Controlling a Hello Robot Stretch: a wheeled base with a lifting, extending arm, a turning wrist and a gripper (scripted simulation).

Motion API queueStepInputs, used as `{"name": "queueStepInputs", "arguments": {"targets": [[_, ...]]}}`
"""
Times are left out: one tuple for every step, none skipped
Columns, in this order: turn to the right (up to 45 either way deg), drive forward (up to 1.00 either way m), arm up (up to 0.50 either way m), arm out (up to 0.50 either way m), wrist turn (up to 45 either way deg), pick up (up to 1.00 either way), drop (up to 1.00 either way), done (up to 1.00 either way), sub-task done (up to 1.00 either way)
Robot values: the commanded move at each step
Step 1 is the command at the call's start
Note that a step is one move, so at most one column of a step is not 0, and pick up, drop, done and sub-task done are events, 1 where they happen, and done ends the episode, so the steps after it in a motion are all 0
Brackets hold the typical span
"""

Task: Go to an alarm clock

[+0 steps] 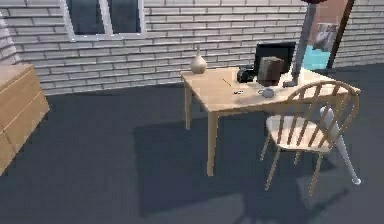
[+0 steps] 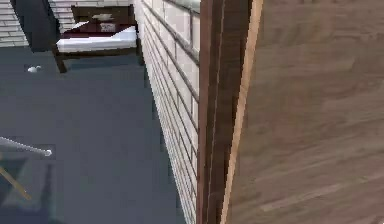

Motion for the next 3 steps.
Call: {"name": "queueStepInputs", "arguments": {"targets": [[0.0, 0.9, 0.0, 0.0, 0.0, 0.0, 0.0, 0.0, 0.0], [24.0, 0.0, 0.0, 0.0, 0.0, 0.0, 0.0, 0.0, 0.0], [0.0, 0.0, 0.0, 0.0, 0.0, 0.0, 0.0, 1.0, 0.0]]}}
